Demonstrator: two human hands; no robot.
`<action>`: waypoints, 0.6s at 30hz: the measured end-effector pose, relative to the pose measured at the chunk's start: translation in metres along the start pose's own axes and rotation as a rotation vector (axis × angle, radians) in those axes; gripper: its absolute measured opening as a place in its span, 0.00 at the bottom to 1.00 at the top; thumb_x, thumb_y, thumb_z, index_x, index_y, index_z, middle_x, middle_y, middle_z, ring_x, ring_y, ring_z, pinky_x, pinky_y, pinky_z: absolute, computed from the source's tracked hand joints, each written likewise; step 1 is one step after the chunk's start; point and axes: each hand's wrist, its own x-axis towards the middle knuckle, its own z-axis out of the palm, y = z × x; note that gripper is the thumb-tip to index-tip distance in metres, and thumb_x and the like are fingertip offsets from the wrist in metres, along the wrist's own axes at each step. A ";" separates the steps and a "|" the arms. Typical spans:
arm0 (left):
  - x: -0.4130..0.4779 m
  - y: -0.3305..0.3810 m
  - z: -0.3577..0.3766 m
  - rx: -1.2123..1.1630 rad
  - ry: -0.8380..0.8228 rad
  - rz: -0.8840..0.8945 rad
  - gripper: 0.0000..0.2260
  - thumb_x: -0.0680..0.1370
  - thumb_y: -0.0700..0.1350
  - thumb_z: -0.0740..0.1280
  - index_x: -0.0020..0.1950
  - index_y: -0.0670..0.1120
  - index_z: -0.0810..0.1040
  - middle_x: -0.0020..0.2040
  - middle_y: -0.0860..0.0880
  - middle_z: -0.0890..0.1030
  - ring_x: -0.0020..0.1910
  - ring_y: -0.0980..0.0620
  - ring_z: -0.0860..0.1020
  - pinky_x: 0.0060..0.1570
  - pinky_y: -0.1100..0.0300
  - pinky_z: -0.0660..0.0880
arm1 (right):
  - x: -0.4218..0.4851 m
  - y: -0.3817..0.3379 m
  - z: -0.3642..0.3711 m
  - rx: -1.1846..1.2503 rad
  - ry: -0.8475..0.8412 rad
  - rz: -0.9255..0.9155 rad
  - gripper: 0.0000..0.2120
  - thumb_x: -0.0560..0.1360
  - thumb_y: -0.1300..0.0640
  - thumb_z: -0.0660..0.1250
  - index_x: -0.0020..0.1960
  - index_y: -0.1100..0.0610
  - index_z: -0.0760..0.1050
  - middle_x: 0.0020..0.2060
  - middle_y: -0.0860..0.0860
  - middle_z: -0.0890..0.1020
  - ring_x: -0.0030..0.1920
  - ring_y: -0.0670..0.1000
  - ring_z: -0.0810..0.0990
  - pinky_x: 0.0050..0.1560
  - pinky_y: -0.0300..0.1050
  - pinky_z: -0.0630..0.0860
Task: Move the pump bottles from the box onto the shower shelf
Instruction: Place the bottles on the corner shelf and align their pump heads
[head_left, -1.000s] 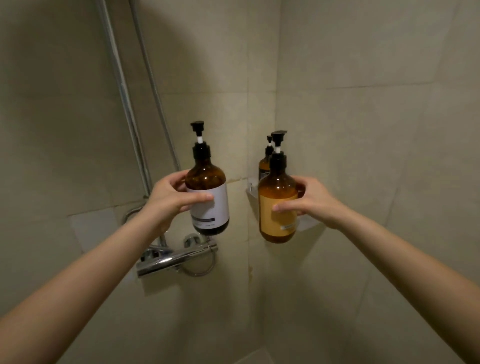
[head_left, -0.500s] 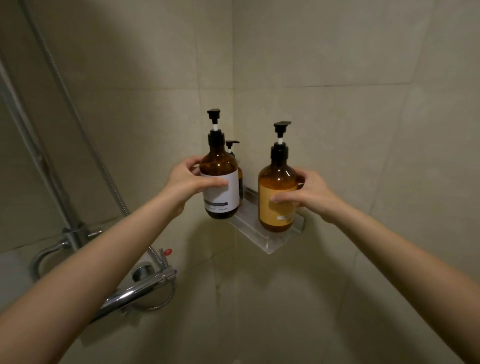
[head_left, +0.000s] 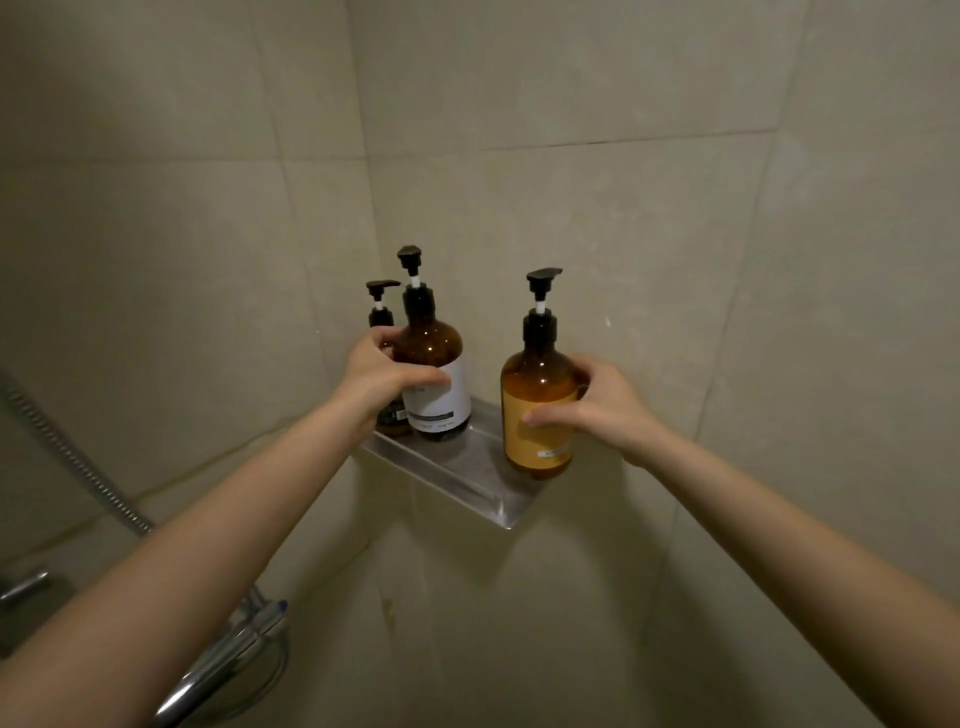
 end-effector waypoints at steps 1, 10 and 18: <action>0.005 -0.003 0.002 0.010 -0.004 -0.012 0.37 0.57 0.41 0.80 0.62 0.46 0.70 0.58 0.47 0.77 0.53 0.50 0.76 0.49 0.56 0.76 | 0.000 0.002 0.003 -0.010 0.022 0.008 0.24 0.54 0.51 0.81 0.47 0.45 0.76 0.44 0.42 0.82 0.47 0.47 0.81 0.43 0.38 0.76; 0.025 -0.026 0.006 0.116 -0.073 -0.008 0.42 0.54 0.45 0.81 0.66 0.45 0.68 0.61 0.45 0.76 0.60 0.46 0.75 0.54 0.54 0.72 | -0.004 0.008 0.035 -0.076 0.151 0.095 0.35 0.57 0.50 0.80 0.61 0.54 0.74 0.52 0.49 0.80 0.53 0.51 0.79 0.53 0.46 0.77; 0.022 -0.040 0.001 0.113 -0.154 0.018 0.41 0.57 0.43 0.81 0.66 0.47 0.67 0.62 0.45 0.76 0.62 0.45 0.74 0.58 0.50 0.73 | -0.003 0.003 0.055 -0.121 0.135 0.113 0.35 0.59 0.52 0.80 0.63 0.56 0.72 0.55 0.51 0.79 0.55 0.52 0.78 0.49 0.40 0.75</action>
